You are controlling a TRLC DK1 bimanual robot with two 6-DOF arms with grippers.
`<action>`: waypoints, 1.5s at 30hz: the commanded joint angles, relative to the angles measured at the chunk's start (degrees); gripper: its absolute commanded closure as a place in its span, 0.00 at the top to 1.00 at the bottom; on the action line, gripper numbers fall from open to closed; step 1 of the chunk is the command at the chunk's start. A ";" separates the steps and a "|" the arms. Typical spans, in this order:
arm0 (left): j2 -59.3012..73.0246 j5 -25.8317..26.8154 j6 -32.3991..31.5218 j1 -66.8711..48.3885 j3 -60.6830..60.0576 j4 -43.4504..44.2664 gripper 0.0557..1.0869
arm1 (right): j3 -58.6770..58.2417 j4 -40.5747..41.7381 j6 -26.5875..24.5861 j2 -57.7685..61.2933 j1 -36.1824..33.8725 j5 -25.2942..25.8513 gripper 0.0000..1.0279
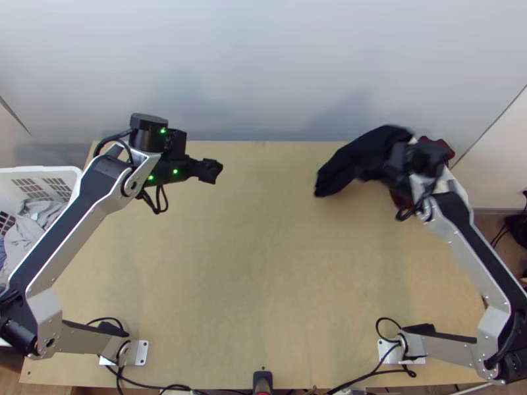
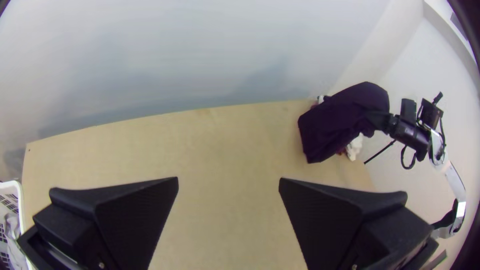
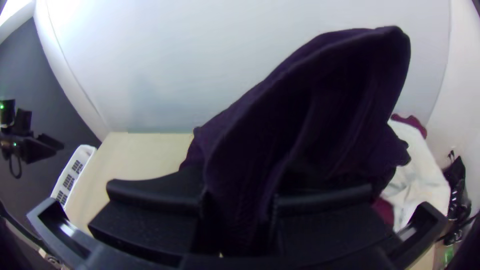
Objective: Fold the t-shirt
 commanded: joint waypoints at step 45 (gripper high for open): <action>-15.50 0.88 -1.94 3.58 -23.45 2.03 0.95 | -23.90 18.78 -24.27 2.73 -33.19 8.49 0.11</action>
